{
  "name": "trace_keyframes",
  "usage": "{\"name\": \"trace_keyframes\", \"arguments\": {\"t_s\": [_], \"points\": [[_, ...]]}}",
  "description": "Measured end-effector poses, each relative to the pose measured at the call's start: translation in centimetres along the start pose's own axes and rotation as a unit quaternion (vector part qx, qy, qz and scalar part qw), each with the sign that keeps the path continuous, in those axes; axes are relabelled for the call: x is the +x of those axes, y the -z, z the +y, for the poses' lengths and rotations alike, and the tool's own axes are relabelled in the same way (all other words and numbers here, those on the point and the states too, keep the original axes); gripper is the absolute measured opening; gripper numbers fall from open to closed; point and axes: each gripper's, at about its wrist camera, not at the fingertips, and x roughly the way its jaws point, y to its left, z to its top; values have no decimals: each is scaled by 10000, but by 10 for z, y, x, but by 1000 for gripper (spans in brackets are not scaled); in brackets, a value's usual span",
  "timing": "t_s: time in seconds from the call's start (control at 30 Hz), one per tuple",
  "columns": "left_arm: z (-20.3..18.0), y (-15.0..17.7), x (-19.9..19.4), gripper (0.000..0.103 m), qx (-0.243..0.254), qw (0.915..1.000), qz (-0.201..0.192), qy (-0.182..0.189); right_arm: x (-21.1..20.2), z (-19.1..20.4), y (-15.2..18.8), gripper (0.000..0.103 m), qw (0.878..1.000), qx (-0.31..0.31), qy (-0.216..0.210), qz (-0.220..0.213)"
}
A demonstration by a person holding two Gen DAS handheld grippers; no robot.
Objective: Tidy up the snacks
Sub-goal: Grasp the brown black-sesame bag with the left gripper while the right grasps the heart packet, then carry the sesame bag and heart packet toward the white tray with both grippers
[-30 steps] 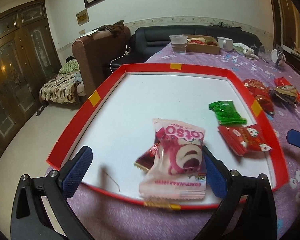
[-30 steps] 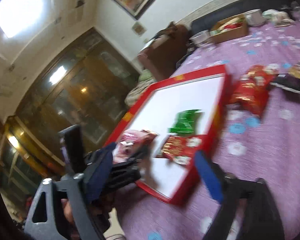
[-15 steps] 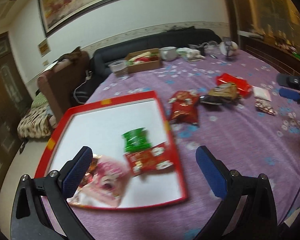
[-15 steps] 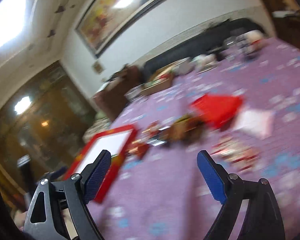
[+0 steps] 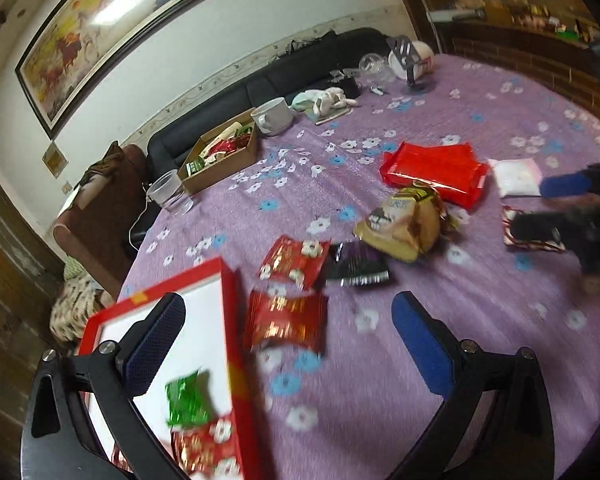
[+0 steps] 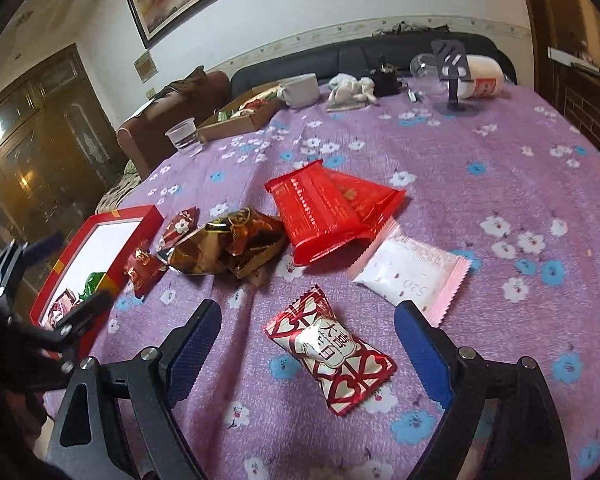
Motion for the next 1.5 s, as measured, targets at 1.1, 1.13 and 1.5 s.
{"name": "trace_keyframes", "arguments": {"t_s": [1.1, 1.13, 1.5], "points": [[-56, -47, 76, 54, -35, 9852, 564, 1621, 9, 0, 5, 31, 9974, -294, 580, 300], [-55, -46, 75, 53, -79, 9849, 559, 1637, 9, -2, 5, 27, 9977, -240, 559, 290], [-34, -19, 33, 50, -513, 9792, 469, 1908, 4, -17, 4, 25, 9993, 296, 41, 225]]}}
